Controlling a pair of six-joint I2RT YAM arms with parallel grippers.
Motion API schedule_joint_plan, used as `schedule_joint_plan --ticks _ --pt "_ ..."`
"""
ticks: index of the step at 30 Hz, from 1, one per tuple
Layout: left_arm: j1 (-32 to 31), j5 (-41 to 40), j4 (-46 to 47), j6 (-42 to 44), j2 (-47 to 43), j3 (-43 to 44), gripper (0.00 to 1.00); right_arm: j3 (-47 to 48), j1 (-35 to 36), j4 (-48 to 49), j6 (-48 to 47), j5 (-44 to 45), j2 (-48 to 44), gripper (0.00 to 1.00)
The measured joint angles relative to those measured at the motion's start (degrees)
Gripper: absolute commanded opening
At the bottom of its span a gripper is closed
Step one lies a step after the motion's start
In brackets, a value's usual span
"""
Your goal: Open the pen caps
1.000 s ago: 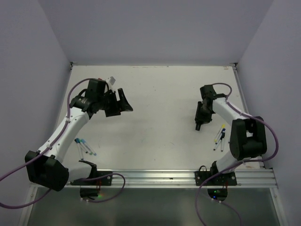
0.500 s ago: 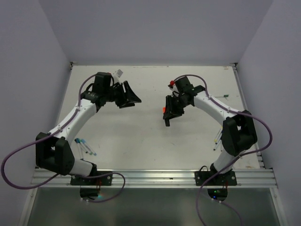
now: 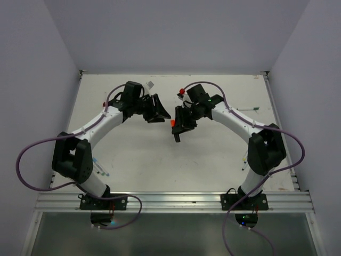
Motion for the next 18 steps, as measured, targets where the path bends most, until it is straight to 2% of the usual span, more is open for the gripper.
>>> schedule_joint_plan --ticks 11,18 --pt "-1.14 -0.07 0.35 -0.24 4.02 1.55 0.48 0.55 1.14 0.98 1.03 -1.7 0.07 0.0" --pt "-2.14 -0.09 0.26 -0.22 4.87 1.55 0.45 0.55 1.16 1.22 1.42 -1.7 0.07 0.0"
